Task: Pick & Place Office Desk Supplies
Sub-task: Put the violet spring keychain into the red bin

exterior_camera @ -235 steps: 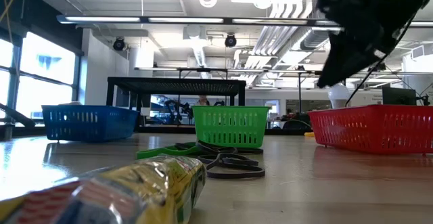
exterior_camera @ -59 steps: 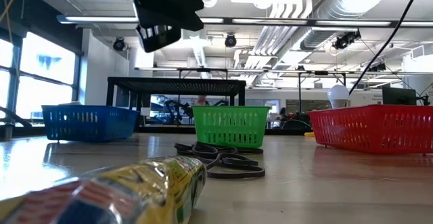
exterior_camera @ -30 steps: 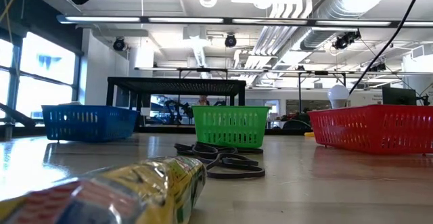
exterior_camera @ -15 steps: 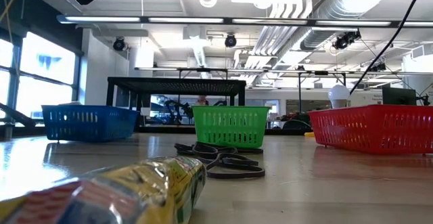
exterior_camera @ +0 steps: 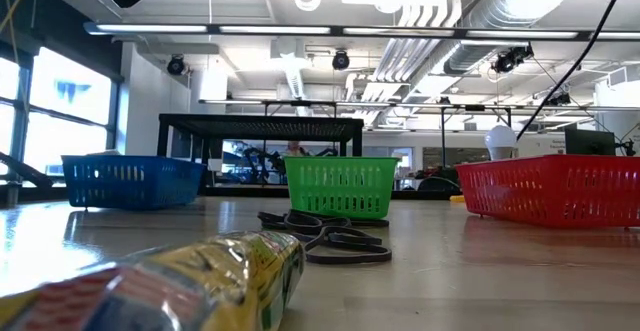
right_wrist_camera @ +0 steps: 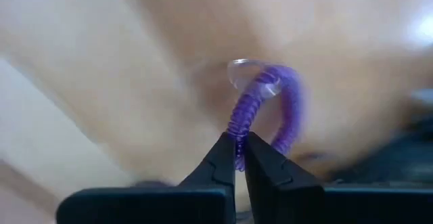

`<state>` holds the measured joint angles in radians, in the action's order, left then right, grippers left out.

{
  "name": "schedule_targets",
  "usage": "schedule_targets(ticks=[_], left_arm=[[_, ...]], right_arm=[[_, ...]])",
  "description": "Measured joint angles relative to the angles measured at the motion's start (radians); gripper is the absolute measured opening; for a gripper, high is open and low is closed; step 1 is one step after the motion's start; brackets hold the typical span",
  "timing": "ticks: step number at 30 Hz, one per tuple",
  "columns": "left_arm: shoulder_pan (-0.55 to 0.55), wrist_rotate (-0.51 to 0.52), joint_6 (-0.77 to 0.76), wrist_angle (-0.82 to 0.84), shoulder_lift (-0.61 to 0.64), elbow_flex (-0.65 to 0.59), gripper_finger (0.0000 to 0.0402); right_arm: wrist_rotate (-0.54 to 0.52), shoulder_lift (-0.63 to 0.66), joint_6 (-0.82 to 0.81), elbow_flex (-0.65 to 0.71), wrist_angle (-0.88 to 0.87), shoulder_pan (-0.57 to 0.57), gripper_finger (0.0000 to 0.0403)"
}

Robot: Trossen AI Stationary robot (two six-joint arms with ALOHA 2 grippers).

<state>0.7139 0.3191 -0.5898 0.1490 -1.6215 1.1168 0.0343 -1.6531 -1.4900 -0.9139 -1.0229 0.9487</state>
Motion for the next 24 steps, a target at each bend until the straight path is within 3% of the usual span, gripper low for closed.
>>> schedule_targets(ticks=[7,10,14,24], left_arm=[[0.0,-0.001,0.007,0.0,0.0,0.0,0.0085],[0.0,-0.001,0.02,0.0,0.0,0.0,0.0085],[0.0,-0.001,0.022,-0.02,0.0,0.0,0.0085],[0.029,0.001,0.018,-0.041,-0.001,0.0,0.0085]], right_arm=[[-0.198,0.005,0.146,-0.21,-0.107,-0.032,0.0004],[-0.334,0.006,0.26,-0.276,-0.148,-0.076,0.0004],[-0.438,0.006,0.452,-0.314,-0.152,-0.168,0.0004],[-0.394,0.008,0.603,-0.272,-0.14,-0.432,0.0007]])
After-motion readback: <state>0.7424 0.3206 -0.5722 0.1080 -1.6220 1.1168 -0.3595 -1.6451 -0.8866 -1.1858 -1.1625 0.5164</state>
